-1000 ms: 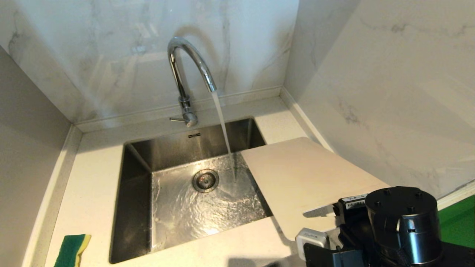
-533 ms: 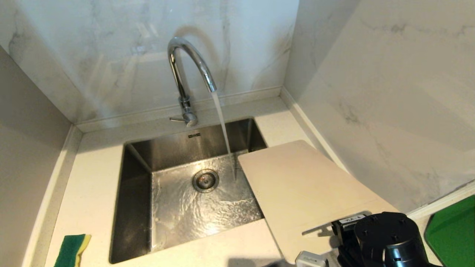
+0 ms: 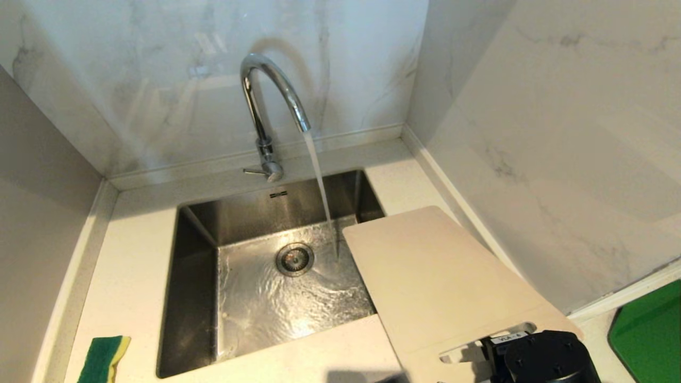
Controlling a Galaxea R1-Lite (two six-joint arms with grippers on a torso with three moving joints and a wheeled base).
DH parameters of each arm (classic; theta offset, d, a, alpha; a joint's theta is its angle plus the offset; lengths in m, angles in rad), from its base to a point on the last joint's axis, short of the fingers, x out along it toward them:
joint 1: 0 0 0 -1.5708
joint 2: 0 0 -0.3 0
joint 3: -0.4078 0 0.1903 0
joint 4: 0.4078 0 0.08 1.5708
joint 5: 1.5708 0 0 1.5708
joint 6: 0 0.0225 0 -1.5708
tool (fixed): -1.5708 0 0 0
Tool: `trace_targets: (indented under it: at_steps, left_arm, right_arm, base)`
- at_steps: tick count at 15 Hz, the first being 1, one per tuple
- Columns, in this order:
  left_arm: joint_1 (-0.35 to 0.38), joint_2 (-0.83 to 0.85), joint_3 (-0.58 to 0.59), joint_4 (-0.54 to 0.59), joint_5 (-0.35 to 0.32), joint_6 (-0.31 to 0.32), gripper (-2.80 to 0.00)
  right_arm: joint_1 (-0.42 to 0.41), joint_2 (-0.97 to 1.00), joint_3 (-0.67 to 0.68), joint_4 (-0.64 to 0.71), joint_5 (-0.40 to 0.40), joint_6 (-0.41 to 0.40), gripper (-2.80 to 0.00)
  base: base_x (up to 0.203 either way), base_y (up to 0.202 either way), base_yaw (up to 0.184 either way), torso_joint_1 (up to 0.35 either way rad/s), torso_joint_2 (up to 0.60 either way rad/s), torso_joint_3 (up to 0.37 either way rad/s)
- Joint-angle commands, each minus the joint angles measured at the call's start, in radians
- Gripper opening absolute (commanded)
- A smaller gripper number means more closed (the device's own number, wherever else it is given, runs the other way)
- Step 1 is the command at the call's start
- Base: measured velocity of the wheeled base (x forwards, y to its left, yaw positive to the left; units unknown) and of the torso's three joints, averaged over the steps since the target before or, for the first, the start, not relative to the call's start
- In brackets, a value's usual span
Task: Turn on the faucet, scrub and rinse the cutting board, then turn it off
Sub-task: Put down the cutting board
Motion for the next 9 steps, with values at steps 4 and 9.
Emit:
trace_targets:
  at_steps: [4, 9]
  left_arm:
    - [0.000, 0.001, 0.000, 0.001, 0.000, 0.002, -2.80]
    - [0.000, 0.001, 0.000, 0.001, 0.000, 0.001, -2.80]
  right_arm:
    - [0.001, 0.201, 0.093, -0.293, 0.001, -0.007, -2.80]
    - [-0.015, 0.151, 0.133, -0.292, -0.004, -0.007, -2.80]
  base:
    - [0.000, 0.000, 0.000, 0.000, 0.00, 0.000]
    - [0.000, 0.000, 0.000, 0.000, 0.00, 0.000]
